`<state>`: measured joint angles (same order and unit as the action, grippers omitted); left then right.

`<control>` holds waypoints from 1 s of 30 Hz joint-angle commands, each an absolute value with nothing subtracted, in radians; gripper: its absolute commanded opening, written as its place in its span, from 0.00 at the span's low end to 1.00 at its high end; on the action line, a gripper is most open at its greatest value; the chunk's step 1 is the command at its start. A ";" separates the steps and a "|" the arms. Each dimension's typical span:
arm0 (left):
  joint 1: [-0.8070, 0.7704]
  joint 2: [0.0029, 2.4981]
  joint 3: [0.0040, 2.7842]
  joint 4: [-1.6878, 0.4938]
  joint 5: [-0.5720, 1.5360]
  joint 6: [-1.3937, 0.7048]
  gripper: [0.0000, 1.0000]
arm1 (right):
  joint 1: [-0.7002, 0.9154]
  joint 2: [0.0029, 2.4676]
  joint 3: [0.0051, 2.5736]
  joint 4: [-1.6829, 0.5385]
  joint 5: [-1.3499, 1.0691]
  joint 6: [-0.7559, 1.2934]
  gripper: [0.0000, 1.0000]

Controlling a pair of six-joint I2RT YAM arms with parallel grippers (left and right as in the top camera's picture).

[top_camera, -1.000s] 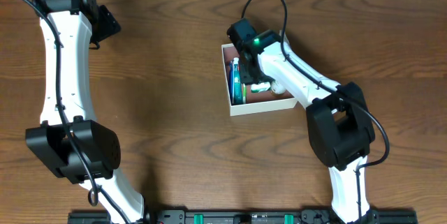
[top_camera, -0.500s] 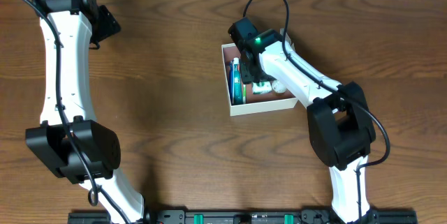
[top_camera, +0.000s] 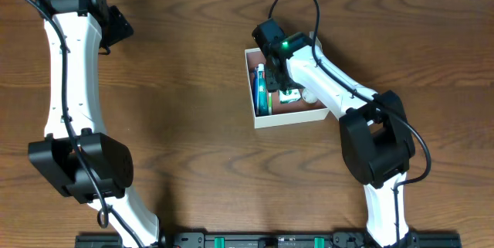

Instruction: Pack container

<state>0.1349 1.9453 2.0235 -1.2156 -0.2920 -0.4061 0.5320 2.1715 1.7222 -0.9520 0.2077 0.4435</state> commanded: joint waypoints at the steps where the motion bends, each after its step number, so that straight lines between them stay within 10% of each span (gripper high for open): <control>1: 0.136 1.953 2.017 -1.218 -0.304 -0.397 0.98 | 0.525 2.149 1.786 -0.936 0.184 0.438 0.57; 18: 0.136 1.953 2.017 -1.218 -0.304 -0.397 0.98 | 0.402 2.147 2.482 -1.031 0.170 0.313 0.99; 30: 0.136 1.953 2.017 -1.218 -0.304 -0.397 0.98 | -0.019 2.082 2.770 -1.497 0.333 0.313 0.99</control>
<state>0.1349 1.9453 2.0235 -1.2152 -0.2920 -0.4061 0.0505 2.1155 2.7502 -1.4391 0.2943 0.3248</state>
